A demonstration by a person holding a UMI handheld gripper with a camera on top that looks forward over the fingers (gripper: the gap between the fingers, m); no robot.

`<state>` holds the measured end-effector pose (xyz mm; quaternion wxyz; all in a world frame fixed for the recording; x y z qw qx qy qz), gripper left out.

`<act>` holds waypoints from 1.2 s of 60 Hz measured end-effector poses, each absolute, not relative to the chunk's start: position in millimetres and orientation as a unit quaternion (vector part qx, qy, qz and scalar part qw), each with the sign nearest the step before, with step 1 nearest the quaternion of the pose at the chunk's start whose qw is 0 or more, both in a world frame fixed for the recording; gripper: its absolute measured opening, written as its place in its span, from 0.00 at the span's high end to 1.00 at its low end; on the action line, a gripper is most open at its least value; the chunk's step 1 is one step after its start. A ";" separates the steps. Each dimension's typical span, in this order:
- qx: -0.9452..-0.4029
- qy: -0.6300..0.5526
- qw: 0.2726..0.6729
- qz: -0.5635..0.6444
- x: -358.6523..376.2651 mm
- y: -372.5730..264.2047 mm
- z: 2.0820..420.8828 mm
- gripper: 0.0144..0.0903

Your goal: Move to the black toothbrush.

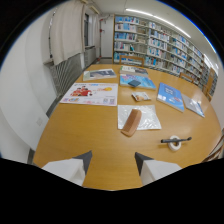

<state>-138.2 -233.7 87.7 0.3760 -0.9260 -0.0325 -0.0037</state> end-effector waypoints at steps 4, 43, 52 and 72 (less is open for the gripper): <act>-0.927 -0.034 0.374 -0.003 -135.9 -234.2 86.4 0.08; -0.939 -0.010 0.341 -0.054 58.4 -268.1 59.8 0.07; -0.940 -0.008 0.338 -0.053 89.7 -250.4 51.9 0.08; -0.940 -0.022 0.338 -0.029 110.4 -200.1 30.0 0.07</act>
